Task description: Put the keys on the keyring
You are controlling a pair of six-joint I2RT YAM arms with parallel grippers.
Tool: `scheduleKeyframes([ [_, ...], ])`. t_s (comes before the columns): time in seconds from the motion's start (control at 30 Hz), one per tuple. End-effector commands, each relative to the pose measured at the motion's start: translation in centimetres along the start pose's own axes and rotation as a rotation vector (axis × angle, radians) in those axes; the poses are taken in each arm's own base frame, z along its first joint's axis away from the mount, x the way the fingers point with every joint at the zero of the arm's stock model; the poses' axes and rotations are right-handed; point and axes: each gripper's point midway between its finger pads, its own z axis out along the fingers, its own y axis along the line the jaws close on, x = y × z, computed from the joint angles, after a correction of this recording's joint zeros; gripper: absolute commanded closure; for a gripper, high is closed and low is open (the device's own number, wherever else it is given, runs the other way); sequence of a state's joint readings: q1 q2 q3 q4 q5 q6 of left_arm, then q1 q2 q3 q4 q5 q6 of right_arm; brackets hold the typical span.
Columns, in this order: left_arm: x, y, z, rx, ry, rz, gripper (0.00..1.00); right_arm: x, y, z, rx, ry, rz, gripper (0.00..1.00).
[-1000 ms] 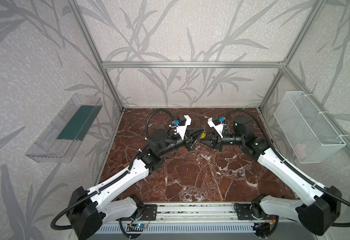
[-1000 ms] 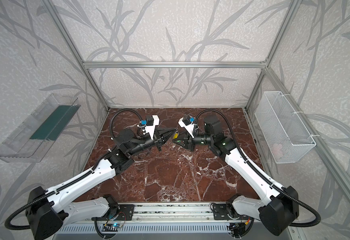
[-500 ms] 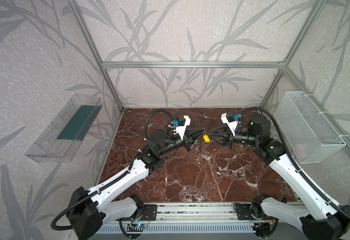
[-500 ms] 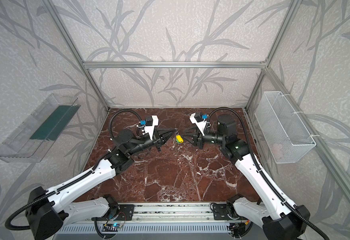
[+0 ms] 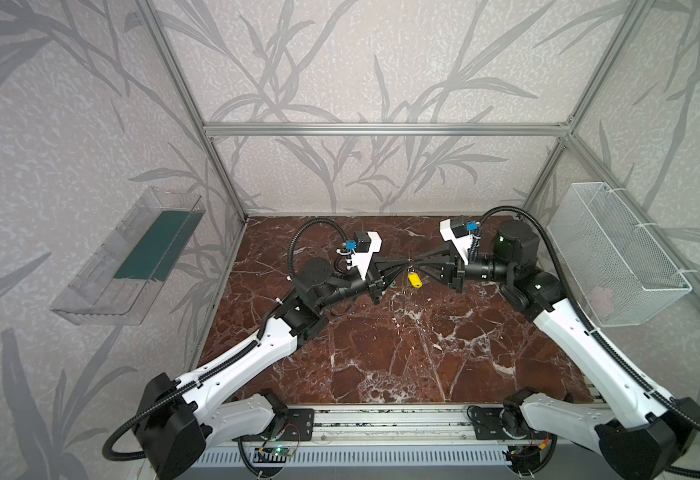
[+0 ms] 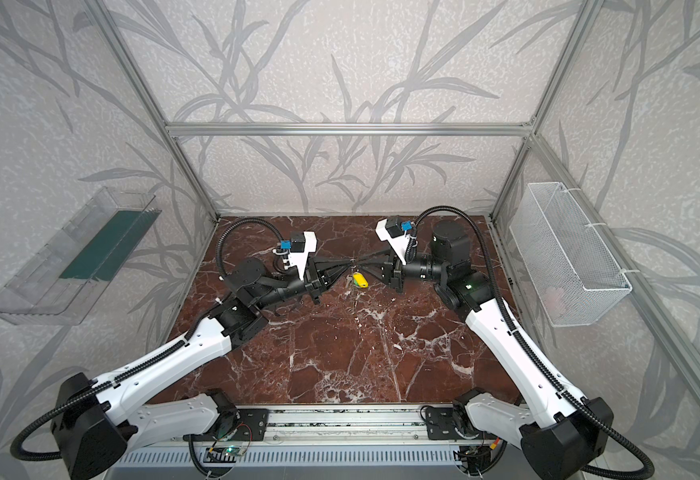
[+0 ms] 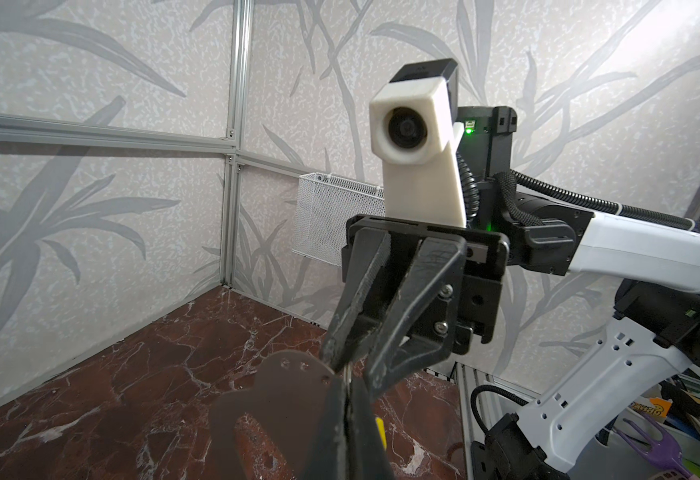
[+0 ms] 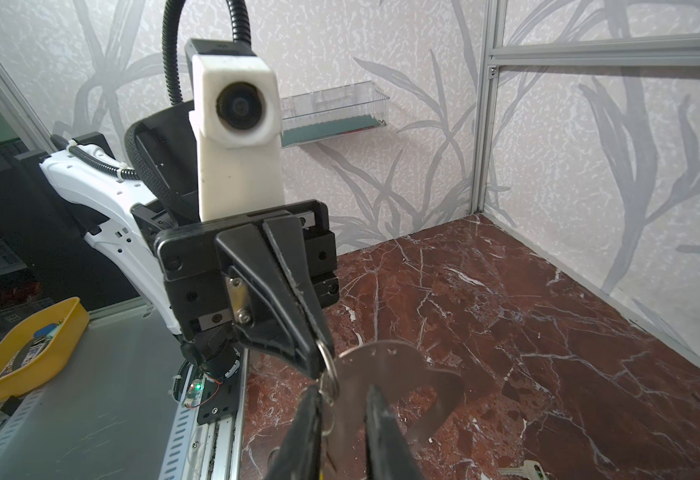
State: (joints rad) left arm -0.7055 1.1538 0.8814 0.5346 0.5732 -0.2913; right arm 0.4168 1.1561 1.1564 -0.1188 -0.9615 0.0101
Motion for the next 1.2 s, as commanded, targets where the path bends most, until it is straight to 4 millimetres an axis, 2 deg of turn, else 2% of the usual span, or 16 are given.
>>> scheduleKeyframes([
  [0.0,-1.7,-0.8,-0.1,0.04,-0.053,0.02,1.0,-1.5,0.7,0.0,-0.045,-0.036,-0.024,0.81],
  [0.27,-1.9,-0.7,-0.1,0.036,-0.062,0.022,1.0,-1.5,1.2,0.2,-0.082,-0.044,-0.016,0.88],
  [0.63,-2.7,-0.4,-0.7,0.005,-0.108,0.04,1.0,-0.7,1.7,1.0,-0.112,-0.03,0.002,0.88],
  [0.9,-2.2,-0.5,-0.2,0.029,-0.088,0.019,1.0,-1.5,2.2,1.6,-0.146,-0.044,-0.009,0.93],
  [1.07,-1.9,-0.4,0.0,0.032,-0.079,0.013,1.0,-1.7,2.4,2.0,-0.159,-0.049,-0.011,1.0],
  [1.17,-1.8,-0.3,0.0,0.029,-0.073,0.011,1.0,-1.8,2.3,1.9,-0.145,-0.052,-0.016,1.0],
])
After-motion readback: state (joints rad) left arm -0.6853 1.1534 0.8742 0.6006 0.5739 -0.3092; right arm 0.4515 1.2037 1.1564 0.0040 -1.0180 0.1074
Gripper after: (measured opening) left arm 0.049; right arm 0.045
